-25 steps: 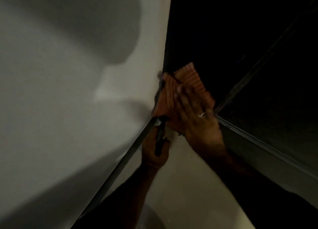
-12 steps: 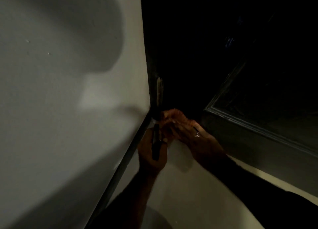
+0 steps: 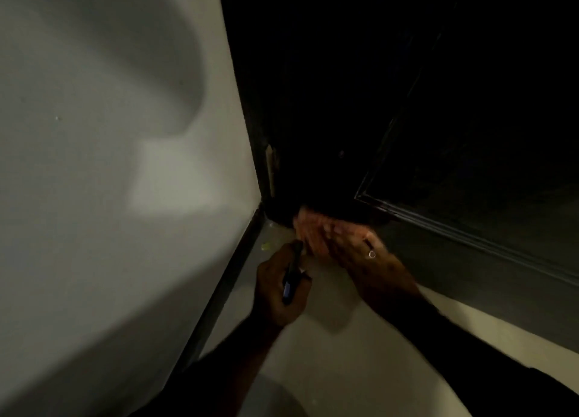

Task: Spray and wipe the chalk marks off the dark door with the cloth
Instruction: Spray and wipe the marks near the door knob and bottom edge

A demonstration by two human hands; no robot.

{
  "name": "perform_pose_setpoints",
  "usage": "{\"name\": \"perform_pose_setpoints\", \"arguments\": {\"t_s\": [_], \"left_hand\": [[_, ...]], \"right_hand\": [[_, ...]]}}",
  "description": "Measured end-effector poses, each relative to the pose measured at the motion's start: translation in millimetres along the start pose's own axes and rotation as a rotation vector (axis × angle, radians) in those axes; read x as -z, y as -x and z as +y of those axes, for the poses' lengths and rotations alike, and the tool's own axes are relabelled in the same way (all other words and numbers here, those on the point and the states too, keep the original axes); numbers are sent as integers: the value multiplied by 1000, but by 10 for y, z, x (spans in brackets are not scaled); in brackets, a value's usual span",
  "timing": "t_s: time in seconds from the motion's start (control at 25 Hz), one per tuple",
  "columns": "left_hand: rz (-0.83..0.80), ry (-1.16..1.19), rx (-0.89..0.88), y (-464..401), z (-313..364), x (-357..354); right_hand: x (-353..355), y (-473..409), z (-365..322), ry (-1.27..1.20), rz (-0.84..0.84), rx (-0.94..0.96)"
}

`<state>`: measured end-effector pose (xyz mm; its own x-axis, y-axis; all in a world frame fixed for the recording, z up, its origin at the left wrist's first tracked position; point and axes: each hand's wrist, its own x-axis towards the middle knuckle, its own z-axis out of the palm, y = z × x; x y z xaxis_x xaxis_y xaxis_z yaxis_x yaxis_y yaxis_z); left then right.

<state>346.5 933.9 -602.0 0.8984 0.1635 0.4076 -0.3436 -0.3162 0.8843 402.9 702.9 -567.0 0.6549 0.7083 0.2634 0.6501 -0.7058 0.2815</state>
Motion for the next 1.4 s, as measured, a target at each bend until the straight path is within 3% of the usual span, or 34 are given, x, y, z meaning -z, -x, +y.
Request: {"name": "perform_pose_setpoints", "arguments": {"t_s": [0.04, 0.12, 0.24, 0.36, 0.44, 0.52, 0.64, 0.72, 0.8, 0.88, 0.92, 1.04, 1.12, 1.16, 1.2, 1.24, 1.28, 1.36, 1.4], "left_hand": [[-15, 8, 17, 30, 35, -20], [-70, 81, 80, 139, 76, -90], [-129, 121, 179, 261, 136, -252], [-105, 166, 217, 360, 83, -332], [-80, 180, 199, 331, 164, -310], [-99, 147, 209, 290, 247, -332], [-142, 117, 191, 289, 233, -373], [-160, 96, 151, 296, 192, -392], [-185, 73, 140, 333, 215, -471], [-198, 65, 172, 309, 292, -601], [-203, 49, 154, 302, 337, -625], [-205, -10, -13, 274, 455, -534], [-186, -37, -33, 197, 534, -632], [-30, -180, -66, 107, 491, -620], [213, -210, -80, 86, 453, -609], [306, -143, -163, 145, 429, -664], [208, -152, -219, 179, 393, -708], [-231, -193, -149, 135, 498, -701], [-302, -147, -66, 108, 554, -721]], "right_hand": [[-86, 130, 3, -52, -90, -12], [65, 217, -9, -229, -82, -114], [352, -102, 23, -170, 162, -196], [101, -12, 252, 61, 198, 35], [-293, 386, 215, 199, 95, 207], [-342, 606, 205, 217, 56, 247], [237, 441, 326, -92, 235, -119], [539, 352, 413, -92, 312, -240], [456, 507, 306, -100, 222, -319], [231, 780, 116, -466, -5, -565], [223, 864, 67, -736, -45, -787], [166, 1022, -131, -1200, 218, -1340], [242, 1018, -303, -1631, 297, -1528], [278, 982, -370, -1851, 269, -1555], [317, 928, -429, -2012, 238, -1599], [330, 900, -442, -2088, 231, -1655], [301, 896, -431, -2135, 269, -1693], [320, 901, -319, -2174, 362, -1768], [363, 901, -254, -2223, 439, -1769]]}}
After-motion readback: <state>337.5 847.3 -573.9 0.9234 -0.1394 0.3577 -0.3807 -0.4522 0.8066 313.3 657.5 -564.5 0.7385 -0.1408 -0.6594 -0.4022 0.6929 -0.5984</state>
